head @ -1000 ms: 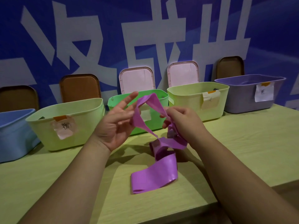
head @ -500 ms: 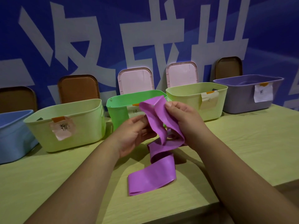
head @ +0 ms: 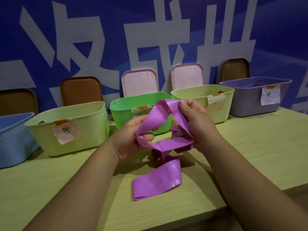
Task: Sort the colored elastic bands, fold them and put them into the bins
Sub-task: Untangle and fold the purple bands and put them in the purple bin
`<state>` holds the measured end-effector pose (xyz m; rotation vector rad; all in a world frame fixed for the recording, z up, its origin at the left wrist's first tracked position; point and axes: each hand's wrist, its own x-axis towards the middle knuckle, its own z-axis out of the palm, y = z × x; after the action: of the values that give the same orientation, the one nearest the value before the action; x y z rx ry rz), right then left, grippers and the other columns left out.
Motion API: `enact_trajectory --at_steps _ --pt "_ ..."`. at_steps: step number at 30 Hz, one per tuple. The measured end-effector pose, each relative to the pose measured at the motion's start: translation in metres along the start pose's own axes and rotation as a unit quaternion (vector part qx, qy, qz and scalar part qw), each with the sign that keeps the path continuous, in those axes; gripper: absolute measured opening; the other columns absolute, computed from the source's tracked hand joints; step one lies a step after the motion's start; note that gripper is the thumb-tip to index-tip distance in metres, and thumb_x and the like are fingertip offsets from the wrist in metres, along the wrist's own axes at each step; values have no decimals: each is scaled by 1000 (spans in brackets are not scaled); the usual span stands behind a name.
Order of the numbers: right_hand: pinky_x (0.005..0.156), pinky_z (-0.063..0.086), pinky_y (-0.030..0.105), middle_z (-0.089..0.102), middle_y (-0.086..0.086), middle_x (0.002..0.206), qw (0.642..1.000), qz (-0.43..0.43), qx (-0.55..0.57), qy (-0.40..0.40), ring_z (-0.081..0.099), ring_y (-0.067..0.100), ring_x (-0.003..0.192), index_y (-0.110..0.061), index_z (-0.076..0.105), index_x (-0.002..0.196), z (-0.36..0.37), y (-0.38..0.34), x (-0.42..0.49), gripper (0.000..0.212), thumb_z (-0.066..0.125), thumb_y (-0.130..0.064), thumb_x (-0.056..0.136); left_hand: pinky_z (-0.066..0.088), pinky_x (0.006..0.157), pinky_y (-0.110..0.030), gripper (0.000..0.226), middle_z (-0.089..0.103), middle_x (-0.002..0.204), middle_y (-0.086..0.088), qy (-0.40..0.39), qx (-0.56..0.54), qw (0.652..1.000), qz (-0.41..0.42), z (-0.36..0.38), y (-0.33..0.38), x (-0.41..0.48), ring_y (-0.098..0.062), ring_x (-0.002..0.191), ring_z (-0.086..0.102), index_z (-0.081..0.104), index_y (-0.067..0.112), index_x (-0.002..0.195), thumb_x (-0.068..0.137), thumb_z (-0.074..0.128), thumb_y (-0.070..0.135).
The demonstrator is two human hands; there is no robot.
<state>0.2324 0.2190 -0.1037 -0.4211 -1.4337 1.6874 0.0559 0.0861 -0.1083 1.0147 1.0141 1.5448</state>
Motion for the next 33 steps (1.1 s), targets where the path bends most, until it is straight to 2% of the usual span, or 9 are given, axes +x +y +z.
enact_trajectory --at_steps 7,10,14,19,22,25,28,31,33 --pt "84 57 50 74 8 81 1000 2 14 17 69 23 76 -11 65 102 -1 -2 -1 6 64 -16 106 24 31 -15 26 50 68 5 85 75 993 19 -18 21 -4 -2 40 33 71 11 113 95 67 29" --pt "83 58 51 70 6 75 998 -7 6 54 65 23 73 -13 68 93 0 -2 -1 11 67 -11 104 42 34 -17 27 65 73 -2 158 -1 986 49 -15 27 -9 -9 41 55 71 7 105 89 65 29" --pt "64 60 44 65 5 74 997 -10 7 76 61 22 66 -13 68 85 1 -5 -3 17 68 -5 101 62 59 -26 41 75 95 -9 136 -70 988 32 -19 33 -14 -22 68 74 70 0 116 90 64 31" --pt "58 59 26 71 -10 80 980 -71 -149 115 68 2 64 -14 71 98 -4 -3 -4 6 73 -20 100 42 35 -19 56 66 69 -3 69 129 987 -61 -34 44 -24 -12 43 55 68 -1 128 88 71 38" --pt "63 61 39 74 -4 81 941 -126 -289 123 72 14 74 -29 71 95 -5 1 -5 5 73 -32 99 47 50 -23 67 73 89 -12 47 342 924 -165 -48 43 -23 -18 58 58 75 2 114 73 85 54" --pt "60 58 39 72 0 73 913 -162 -355 117 69 19 69 -29 70 97 -7 2 -5 3 70 -30 100 55 72 -33 65 82 100 -10 73 481 852 -194 -47 42 -24 -25 73 71 83 9 103 82 76 70" --pt "58 58 44 71 2 72 912 -162 -363 98 67 24 68 -29 71 97 -6 3 -7 3 70 -31 100 57 76 -34 47 82 95 -3 84 528 827 -173 -36 43 -26 -23 76 77 85 20 99 98 64 63" --pt "61 60 56 72 11 73 955 -111 -271 51 68 35 66 -23 73 96 -3 4 -9 5 73 -27 100 58 84 -40 32 81 97 1 118 537 828 -111 -35 38 -23 -26 90 77 84 27 99 98 70 56" --pt "59 57 43 70 8 69 978 -74 -193 -2 65 26 60 -11 72 100 -1 3 -10 9 73 -20 101 54 92 -39 19 80 98 7 132 517 844 -57 -36 34 -20 -20 99 73 83 28 99 98 75 45"
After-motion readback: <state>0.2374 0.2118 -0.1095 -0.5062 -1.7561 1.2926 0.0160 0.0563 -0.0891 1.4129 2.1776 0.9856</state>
